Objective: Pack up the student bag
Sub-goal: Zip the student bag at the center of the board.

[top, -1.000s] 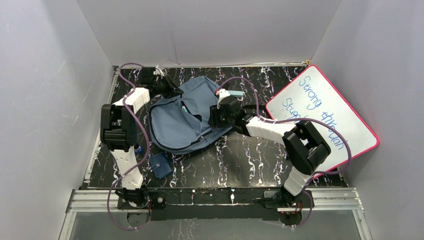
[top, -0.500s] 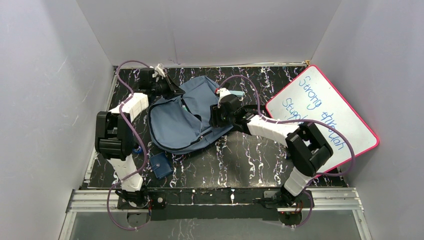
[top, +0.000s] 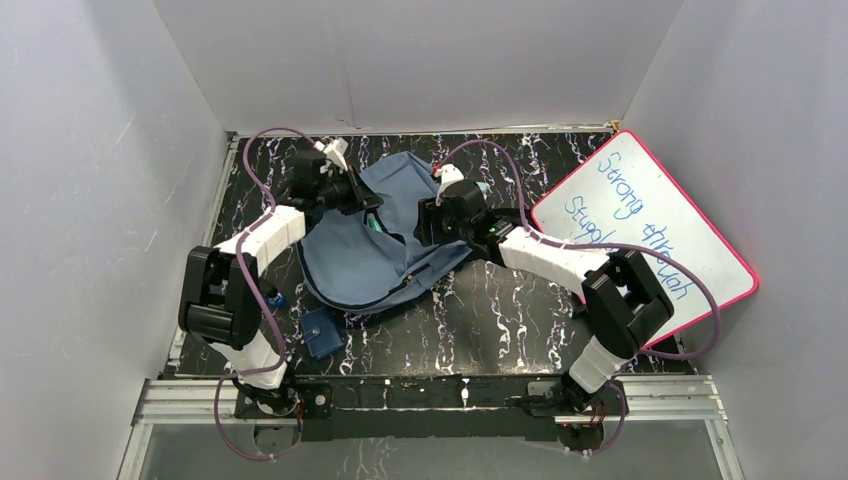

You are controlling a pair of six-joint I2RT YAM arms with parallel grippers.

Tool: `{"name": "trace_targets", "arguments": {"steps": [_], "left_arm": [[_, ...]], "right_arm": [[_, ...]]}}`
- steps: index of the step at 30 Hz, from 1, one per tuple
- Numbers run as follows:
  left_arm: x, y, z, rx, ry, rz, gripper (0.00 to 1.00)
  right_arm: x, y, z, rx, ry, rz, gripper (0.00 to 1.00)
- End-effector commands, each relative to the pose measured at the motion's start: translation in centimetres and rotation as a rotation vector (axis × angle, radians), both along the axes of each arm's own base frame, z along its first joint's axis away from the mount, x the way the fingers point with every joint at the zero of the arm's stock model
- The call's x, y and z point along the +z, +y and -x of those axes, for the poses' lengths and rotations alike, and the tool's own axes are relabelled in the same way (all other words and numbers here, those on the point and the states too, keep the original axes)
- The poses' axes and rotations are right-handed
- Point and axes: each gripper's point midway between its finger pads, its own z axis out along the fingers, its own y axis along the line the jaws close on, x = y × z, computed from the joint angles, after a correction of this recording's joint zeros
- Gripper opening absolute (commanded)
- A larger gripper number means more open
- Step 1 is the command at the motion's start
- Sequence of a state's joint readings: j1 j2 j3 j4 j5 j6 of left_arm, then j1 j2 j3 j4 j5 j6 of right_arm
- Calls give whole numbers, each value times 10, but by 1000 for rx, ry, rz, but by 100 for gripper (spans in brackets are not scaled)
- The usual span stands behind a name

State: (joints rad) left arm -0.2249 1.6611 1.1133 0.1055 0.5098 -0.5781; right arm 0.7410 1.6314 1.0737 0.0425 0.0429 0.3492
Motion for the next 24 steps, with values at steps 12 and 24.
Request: {"name": "trace_targets", "arguments": {"steps": [12, 24], "left_arm": [[13, -16, 35, -59, -74, -42, 0], [42, -41, 39, -97, -139, -28, 0]], "right_arm": [[77, 10, -11, -2, -147, -180, 64], [80, -4, -12, -52, -164, -182, 66]]}}
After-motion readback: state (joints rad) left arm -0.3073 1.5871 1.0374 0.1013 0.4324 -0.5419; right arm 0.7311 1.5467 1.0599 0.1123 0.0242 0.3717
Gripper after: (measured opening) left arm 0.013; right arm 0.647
